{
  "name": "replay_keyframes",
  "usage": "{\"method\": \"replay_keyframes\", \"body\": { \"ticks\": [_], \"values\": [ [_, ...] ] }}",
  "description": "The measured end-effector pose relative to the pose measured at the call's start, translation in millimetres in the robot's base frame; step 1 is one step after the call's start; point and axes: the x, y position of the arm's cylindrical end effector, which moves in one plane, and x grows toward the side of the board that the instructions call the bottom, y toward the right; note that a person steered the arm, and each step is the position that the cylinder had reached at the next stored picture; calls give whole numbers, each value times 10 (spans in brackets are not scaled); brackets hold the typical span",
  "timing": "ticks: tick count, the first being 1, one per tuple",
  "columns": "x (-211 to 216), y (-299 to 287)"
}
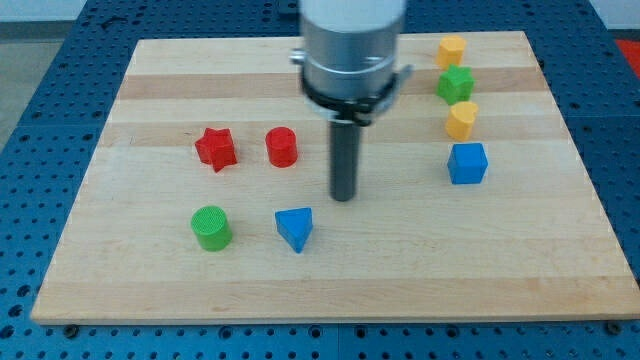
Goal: Push the blue triangle down a bit
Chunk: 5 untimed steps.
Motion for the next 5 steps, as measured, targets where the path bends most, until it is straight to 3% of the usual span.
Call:
{"method": "replay_keyframes", "body": {
  "ticks": [2,5],
  "values": [
    [486,-636],
    [791,-723]
  ]
}}
